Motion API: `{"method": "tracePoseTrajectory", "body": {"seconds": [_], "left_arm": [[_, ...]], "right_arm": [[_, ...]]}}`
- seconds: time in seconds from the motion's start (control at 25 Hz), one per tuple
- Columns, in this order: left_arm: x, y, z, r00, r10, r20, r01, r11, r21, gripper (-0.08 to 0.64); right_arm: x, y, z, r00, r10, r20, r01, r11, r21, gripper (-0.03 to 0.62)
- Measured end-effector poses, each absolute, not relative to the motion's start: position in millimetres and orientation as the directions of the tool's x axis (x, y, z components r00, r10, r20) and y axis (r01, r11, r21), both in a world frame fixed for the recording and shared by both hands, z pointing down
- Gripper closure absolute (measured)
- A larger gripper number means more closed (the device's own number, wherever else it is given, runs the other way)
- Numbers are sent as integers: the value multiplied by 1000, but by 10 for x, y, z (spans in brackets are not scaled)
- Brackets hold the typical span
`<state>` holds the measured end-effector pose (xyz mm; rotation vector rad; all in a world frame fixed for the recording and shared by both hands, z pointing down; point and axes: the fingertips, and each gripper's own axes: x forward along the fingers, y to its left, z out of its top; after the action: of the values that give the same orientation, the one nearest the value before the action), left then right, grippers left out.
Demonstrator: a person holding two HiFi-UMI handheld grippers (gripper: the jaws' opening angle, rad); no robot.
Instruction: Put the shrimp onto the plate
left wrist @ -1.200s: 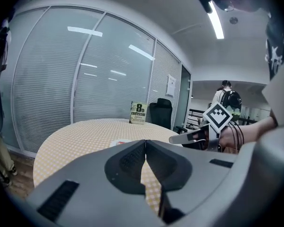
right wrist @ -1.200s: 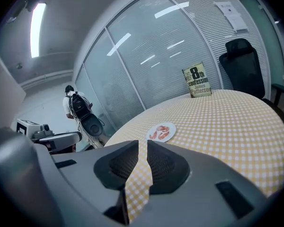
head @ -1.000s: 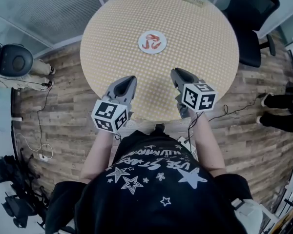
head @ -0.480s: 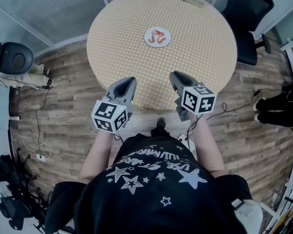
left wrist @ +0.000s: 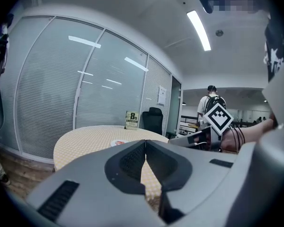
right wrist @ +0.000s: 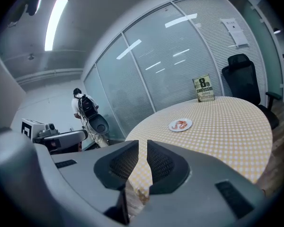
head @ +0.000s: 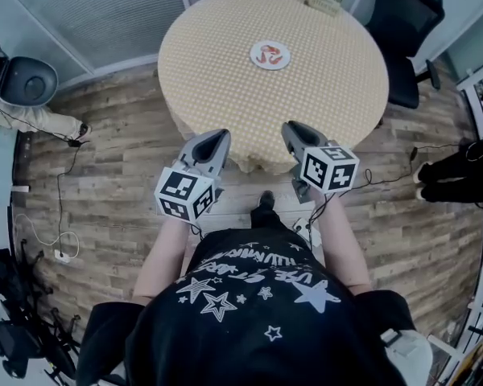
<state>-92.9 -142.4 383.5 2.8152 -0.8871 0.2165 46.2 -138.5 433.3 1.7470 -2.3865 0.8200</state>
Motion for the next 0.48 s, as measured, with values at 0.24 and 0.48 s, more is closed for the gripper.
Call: {"method": "tracePoseTrajectory", "body": {"seconds": [0.24,0.48], "left_arm": [[-1124,-1067,3785,838,-516,175,-540,-830,139,551],[-1203,-720,3754,868,-473,152,-493,-857,149,551]], "right_arm": [[263,-924,4246,-313,-889,333,-912,184,-366,531],[329,-346,4212,-228,-912,342,-933,103,-346,531]]}}
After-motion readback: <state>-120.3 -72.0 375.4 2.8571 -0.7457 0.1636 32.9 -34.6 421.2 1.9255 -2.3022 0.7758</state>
